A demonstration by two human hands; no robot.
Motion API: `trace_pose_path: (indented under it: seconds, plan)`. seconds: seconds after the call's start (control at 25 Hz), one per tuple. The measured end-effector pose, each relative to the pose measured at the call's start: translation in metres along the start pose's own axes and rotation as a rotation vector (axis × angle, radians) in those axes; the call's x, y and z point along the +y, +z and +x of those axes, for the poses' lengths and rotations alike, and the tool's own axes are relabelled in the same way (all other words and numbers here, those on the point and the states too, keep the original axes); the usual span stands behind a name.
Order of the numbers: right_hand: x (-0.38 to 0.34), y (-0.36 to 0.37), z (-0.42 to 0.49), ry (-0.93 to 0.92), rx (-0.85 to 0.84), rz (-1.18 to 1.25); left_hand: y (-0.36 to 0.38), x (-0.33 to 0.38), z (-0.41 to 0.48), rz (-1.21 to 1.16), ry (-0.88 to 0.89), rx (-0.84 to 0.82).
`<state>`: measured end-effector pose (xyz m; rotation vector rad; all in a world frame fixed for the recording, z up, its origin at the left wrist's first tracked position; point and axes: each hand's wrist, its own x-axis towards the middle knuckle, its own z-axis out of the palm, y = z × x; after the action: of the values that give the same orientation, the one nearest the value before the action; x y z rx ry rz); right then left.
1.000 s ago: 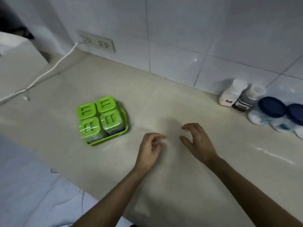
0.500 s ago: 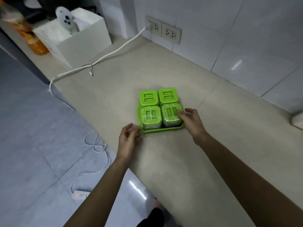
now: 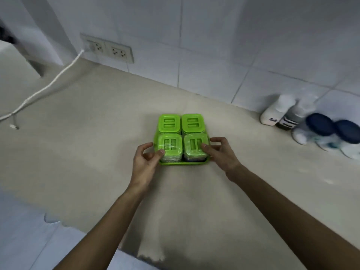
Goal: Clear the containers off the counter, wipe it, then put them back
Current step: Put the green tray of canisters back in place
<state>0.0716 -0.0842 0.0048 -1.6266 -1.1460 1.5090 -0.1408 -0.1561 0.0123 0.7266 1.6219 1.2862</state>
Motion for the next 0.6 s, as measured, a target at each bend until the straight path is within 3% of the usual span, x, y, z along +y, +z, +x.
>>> trace_pose_path:
  seconds: [0.28,0.6]
  plan:
    - [0.012,-0.115,0.014,0.036,0.316,0.145,0.134,0.013,0.035,0.078,0.05,-0.307]
    - [0.007,-0.156,0.059,0.104,0.389,0.152,0.189,0.014,0.079,0.169,0.065,-0.39]
